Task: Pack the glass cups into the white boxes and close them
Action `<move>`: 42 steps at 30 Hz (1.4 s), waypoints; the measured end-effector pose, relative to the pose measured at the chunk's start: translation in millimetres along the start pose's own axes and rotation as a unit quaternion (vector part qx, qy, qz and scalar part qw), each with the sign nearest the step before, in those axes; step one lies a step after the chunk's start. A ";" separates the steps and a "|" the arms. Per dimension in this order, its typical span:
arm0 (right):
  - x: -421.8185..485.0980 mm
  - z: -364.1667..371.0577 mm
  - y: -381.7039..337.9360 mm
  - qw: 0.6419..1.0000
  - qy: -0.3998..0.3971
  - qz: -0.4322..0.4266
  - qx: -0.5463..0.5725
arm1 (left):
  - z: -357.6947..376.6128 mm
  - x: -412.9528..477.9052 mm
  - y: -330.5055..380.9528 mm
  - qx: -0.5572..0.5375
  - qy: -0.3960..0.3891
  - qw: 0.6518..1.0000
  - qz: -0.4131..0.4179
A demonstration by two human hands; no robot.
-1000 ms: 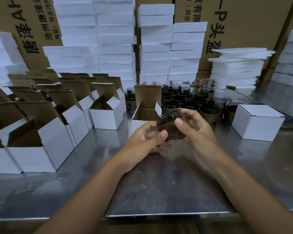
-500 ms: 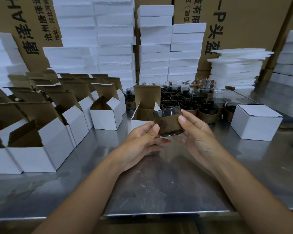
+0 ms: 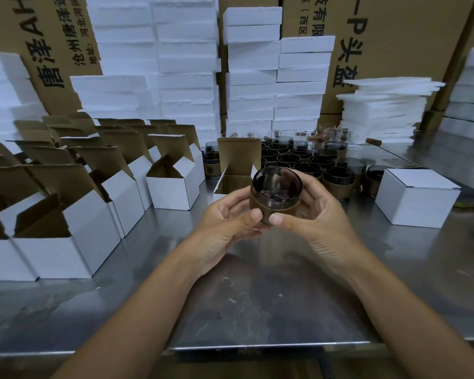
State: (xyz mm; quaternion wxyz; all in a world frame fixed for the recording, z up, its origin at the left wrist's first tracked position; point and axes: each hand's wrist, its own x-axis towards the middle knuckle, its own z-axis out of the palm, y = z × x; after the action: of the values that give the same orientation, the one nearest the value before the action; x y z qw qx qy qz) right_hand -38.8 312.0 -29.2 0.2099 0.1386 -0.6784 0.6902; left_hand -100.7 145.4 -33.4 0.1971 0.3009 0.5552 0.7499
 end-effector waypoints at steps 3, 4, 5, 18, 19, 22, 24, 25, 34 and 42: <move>-1.2 1.6 -0.9 1.000 0.000 -0.025 -0.018 | -0.5 -0.6 1.1 -0.002 -0.004 1.000 -0.006; -1.3 1.9 -1.2 0.999 0.002 -0.031 -0.026 | -0.5 -0.6 1.2 -0.004 -0.005 1.000 -0.013; -1.3 2.4 -1.4 0.999 0.004 -0.038 -0.034 | -0.5 -0.6 1.2 -0.007 -0.007 1.000 -0.022; -1.6 1.0 0.8 0.998 0.027 -0.027 -0.050 | -2.3 0.2 0.7 0.004 -0.015 0.999 -0.033; -1.3 0.6 0.3 0.999 0.033 -0.015 -0.040 | -2.0 0.2 0.7 0.012 -0.010 0.999 -0.035; -0.4 -0.9 -1.0 0.998 0.040 0.035 0.020 | -1.5 0.8 -0.7 0.025 0.007 0.999 -0.037; 0.3 -1.7 -1.9 0.994 0.047 0.090 0.041 | -1.1 0.5 -1.2 0.023 0.009 0.999 -0.034; 0.9 -2.0 -2.1 0.991 0.049 0.118 0.050 | -0.8 0.3 -1.2 0.022 0.008 0.999 -0.032; 6.5 -6.3 -0.5 0.971 0.029 0.223 0.084 | 1.6 0.0 -1.0 0.025 -0.010 0.999 -0.040; 6.6 -8.9 -1.4 0.959 0.045 0.241 0.144 | 3.9 -0.2 0.3 0.008 -0.024 0.998 -0.051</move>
State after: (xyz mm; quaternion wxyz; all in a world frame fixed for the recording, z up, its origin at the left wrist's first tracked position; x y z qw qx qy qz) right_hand -43.1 321.6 -25.2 0.0450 -0.0316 -0.5749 0.8163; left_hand -97.9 148.0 -32.3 0.2456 0.2922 0.5711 0.7267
